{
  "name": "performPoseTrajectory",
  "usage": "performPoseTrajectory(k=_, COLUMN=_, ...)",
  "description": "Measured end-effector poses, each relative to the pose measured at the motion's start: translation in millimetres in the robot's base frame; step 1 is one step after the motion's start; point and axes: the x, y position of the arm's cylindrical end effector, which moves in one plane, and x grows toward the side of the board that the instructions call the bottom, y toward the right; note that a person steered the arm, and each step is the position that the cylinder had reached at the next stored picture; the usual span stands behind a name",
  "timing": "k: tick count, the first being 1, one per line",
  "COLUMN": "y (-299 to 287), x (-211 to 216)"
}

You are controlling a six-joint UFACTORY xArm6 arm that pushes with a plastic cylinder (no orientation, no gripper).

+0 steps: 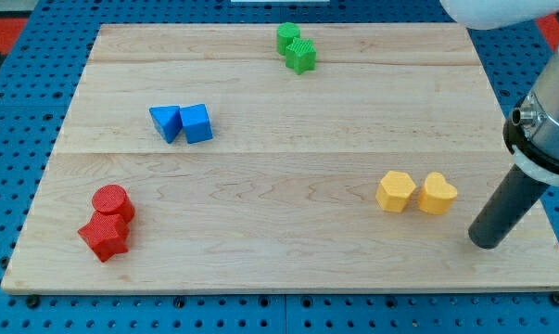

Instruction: Push the heart vertically to the top of the hexagon

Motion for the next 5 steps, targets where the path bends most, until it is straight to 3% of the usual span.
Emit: performPoseTrajectory(k=5, y=26.1, x=2.4)
